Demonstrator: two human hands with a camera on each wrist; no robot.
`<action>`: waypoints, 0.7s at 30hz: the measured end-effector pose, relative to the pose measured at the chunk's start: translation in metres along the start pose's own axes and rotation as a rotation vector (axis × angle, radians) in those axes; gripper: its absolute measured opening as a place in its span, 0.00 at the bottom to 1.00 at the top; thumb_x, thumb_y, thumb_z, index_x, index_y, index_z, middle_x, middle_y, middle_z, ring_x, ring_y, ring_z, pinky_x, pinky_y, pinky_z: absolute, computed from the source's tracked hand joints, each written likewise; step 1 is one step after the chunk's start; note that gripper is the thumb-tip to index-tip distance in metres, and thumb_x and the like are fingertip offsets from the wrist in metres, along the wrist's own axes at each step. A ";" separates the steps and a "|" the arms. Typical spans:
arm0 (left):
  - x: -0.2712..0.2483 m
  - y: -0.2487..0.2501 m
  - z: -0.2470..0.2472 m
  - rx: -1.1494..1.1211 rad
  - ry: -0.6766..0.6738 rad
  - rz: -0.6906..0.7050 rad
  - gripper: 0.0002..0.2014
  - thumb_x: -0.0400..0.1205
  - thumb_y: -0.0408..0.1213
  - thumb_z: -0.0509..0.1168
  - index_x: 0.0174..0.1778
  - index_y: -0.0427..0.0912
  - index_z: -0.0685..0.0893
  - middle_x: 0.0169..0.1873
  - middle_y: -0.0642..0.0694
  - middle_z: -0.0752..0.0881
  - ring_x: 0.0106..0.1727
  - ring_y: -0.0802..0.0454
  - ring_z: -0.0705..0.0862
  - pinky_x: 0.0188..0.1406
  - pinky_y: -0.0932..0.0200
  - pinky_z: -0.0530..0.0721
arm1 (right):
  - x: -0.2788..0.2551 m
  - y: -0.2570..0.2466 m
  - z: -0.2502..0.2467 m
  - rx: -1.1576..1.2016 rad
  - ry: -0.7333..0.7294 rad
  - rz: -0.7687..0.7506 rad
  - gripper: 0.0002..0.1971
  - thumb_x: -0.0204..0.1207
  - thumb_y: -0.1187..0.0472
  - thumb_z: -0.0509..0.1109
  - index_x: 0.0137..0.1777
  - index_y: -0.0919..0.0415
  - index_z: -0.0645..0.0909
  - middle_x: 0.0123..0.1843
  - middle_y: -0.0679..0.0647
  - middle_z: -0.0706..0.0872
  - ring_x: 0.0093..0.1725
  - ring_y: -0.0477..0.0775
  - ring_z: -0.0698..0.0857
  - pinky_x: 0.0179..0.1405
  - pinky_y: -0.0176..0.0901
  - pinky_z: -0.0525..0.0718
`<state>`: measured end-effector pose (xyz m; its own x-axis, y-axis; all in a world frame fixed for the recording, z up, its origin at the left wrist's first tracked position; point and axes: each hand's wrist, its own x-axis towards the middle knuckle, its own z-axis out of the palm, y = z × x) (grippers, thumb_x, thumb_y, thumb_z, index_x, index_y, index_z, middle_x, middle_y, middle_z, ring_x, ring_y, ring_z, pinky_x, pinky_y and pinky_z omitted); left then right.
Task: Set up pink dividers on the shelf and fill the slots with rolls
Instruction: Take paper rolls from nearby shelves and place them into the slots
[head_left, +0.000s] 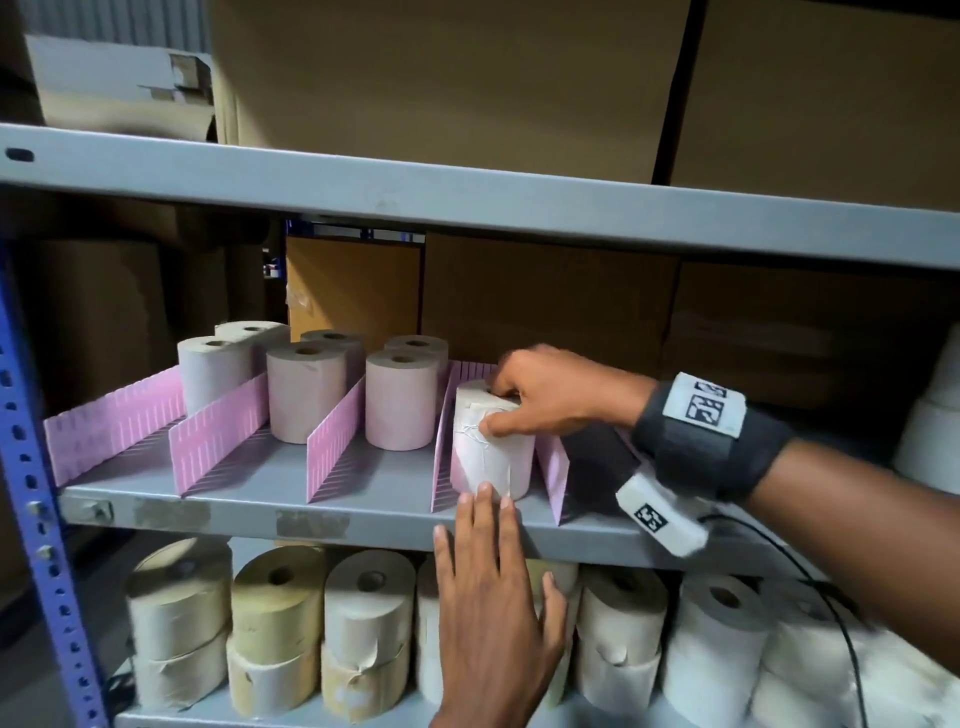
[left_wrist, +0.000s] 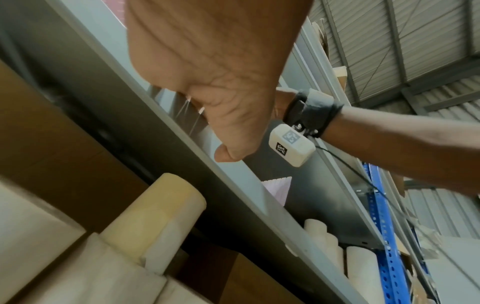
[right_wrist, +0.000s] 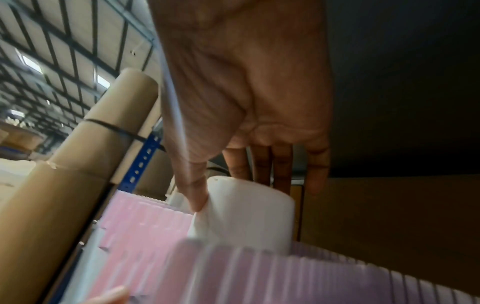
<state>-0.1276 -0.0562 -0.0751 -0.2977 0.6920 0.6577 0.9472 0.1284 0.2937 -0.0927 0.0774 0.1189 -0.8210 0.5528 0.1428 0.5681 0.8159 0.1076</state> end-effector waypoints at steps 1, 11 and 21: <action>0.003 -0.002 0.004 0.012 0.006 -0.001 0.36 0.72 0.50 0.65 0.75 0.34 0.83 0.77 0.36 0.80 0.79 0.33 0.77 0.79 0.35 0.65 | 0.012 0.005 0.000 -0.016 -0.035 0.006 0.19 0.73 0.37 0.70 0.33 0.51 0.78 0.36 0.50 0.85 0.34 0.52 0.82 0.28 0.46 0.77; -0.001 -0.023 0.032 0.045 0.125 0.081 0.35 0.69 0.46 0.64 0.74 0.40 0.85 0.74 0.43 0.84 0.79 0.38 0.78 0.78 0.34 0.68 | 0.087 0.044 0.004 -0.129 -0.118 0.057 0.20 0.77 0.47 0.74 0.34 0.62 0.76 0.30 0.51 0.78 0.31 0.55 0.78 0.30 0.43 0.74; 0.000 -0.021 0.039 0.090 0.231 0.076 0.33 0.65 0.44 0.69 0.69 0.40 0.89 0.70 0.43 0.87 0.77 0.40 0.79 0.74 0.34 0.72 | 0.114 0.068 0.015 -0.219 -0.075 0.011 0.19 0.81 0.44 0.70 0.42 0.61 0.75 0.34 0.50 0.75 0.39 0.56 0.78 0.41 0.44 0.76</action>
<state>-0.1429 -0.0313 -0.1082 -0.2346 0.5231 0.8194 0.9716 0.1521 0.1811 -0.1483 0.1979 0.1278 -0.8122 0.5788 0.0724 0.5688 0.7582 0.3187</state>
